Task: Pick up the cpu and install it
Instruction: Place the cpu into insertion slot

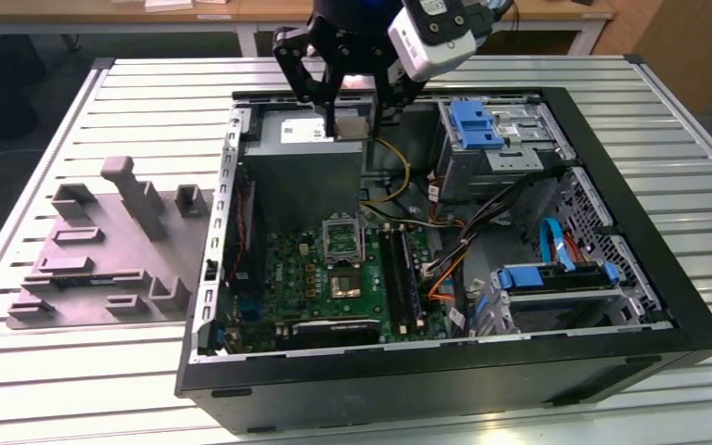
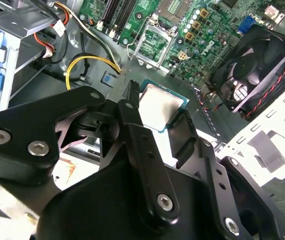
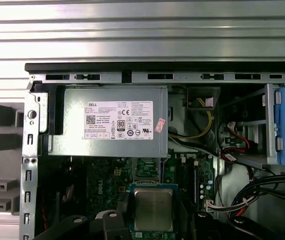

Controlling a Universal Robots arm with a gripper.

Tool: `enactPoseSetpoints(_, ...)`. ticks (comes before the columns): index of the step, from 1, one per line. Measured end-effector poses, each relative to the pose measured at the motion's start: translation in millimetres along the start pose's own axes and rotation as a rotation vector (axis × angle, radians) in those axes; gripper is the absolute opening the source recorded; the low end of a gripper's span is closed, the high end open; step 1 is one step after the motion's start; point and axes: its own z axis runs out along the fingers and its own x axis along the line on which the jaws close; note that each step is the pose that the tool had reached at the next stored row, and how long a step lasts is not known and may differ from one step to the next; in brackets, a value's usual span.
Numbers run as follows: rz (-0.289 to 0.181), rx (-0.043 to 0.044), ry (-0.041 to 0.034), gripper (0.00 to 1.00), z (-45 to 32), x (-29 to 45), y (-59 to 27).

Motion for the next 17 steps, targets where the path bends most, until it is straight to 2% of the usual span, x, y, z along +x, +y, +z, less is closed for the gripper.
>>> enactPoseSetpoints(4, 0.000, -0.0001, -0.0001, 0.47, 1.2, -0.1, -3.7)
enactPoseSetpoints(11, 0.000, 0.0002, 0.0022, 0.47, 12.2, -0.6, -6.9)
enactPoseSetpoints(17, 0.000, 0.0002, 0.0035, 0.47, 21.5, -1.1, -22.8)
